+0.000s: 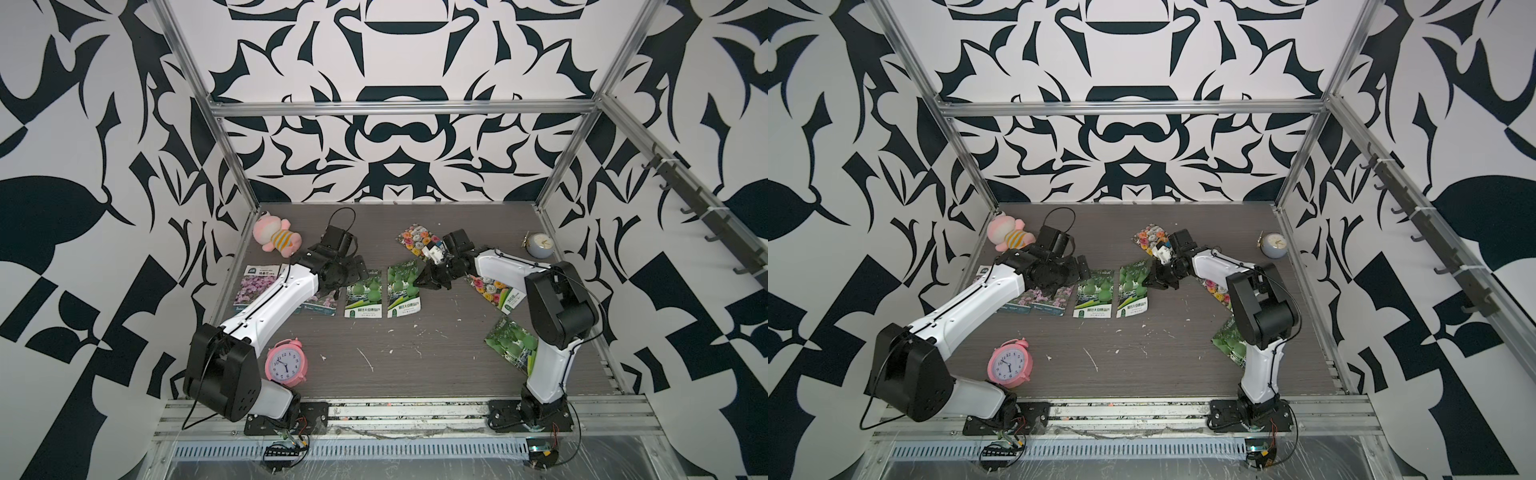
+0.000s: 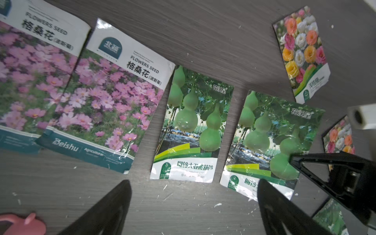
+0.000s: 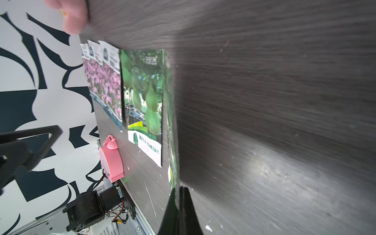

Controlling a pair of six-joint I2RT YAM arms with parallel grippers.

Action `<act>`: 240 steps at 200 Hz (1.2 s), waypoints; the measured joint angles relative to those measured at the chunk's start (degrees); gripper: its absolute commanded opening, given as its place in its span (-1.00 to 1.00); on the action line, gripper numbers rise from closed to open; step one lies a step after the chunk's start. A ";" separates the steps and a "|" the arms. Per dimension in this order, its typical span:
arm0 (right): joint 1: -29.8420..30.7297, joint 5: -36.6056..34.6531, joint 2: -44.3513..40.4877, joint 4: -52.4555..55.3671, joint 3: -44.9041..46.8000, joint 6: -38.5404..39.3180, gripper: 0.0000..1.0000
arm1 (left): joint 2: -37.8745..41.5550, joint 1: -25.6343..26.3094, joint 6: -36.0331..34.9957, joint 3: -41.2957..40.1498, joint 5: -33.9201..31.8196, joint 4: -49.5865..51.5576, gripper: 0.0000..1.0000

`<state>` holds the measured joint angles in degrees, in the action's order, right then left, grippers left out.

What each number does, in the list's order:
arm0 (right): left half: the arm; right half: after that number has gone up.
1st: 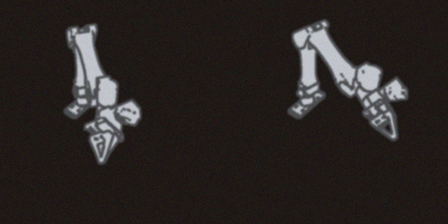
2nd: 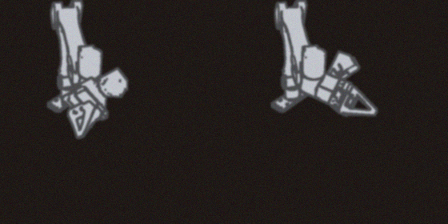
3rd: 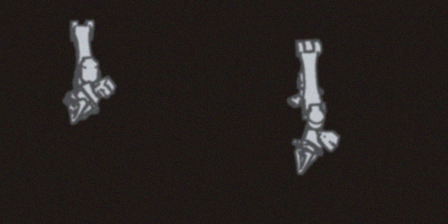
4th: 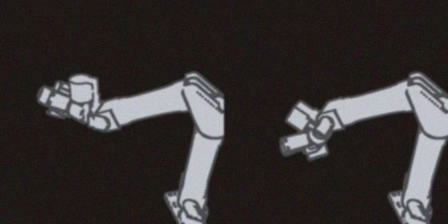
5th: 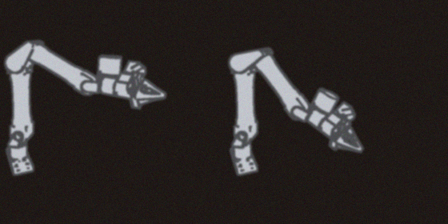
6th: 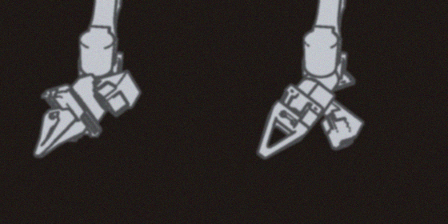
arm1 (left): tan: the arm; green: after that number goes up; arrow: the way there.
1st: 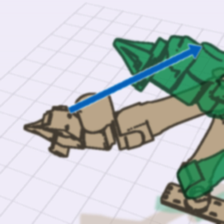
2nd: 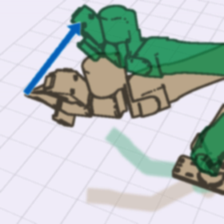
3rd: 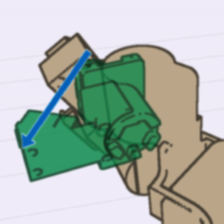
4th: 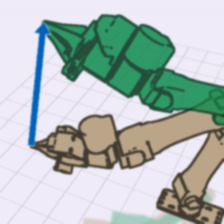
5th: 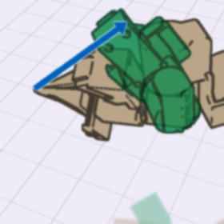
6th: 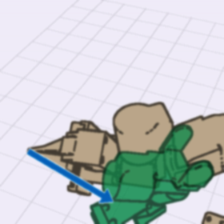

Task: Arrange the seed packets in a row
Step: Place the seed packet at the center of the board, then move the seed packet to the center of the board.

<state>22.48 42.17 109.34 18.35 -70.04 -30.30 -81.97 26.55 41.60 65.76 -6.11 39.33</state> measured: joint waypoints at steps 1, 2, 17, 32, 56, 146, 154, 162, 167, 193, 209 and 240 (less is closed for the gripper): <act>0.00 0.02 0.11 0.09 -0.07 0.04 -1.00 | 0.04 -0.02 -0.02 0.00 -0.07 -0.02 0.99; 0.02 0.02 0.22 0.15 -0.13 0.09 -1.00 | 0.07 -0.02 -0.04 -0.02 -0.11 -0.02 0.99; 0.26 0.33 2.14 1.40 -1.22 0.48 -1.00 | 0.39 -0.24 -0.28 -0.28 -0.59 0.04 0.99; 0.57 0.31 4.02 2.75 -2.73 0.79 -1.00 | 0.37 -0.31 -0.55 -0.44 -0.79 0.17 0.99; 1.73 -0.59 6.34 4.52 -5.25 1.31 -0.88 | 0.37 -0.35 -0.68 -0.44 -0.85 0.39 0.99; 2.73 -10.78 4.98 12.63 -8.85 5.75 0.32 | 0.37 -0.35 -0.83 -1.16 -0.76 0.33 0.99; 2.73 -13.22 3.32 14.08 -8.55 6.45 0.37 | 0.37 -0.39 -0.92 -1.44 -0.74 0.33 0.99; 2.58 -16.59 0.46 15.15 -7.45 6.60 0.42 | 0.37 -0.42 -0.98 -1.68 -0.72 0.33 0.99; 2.43 -18.29 -1.33 15.63 -6.58 6.93 0.43 | 0.37 -0.42 -1.01 -1.86 -0.74 0.31 0.99; 0.92 -30.38 -15.69 17.81 1.95 6.01 0.48 | 0.39 -0.55 -1.07 -3.26 -0.50 -0.57 0.99; -2.38 -36.85 -24.41 18.88 8.79 4.44 0.48 | 0.39 -0.63 -1.07 -3.80 -0.20 -1.16 0.99; -12.02 -45.16 -34.27 20.92 21.92 0.33 0.49 | 0.09 -0.76 -1.25 -3.89 0.35 -2.89 0.99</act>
<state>10.46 -2.98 75.07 39.27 -48.12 -29.98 -81.89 25.78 40.36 61.87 -5.76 36.45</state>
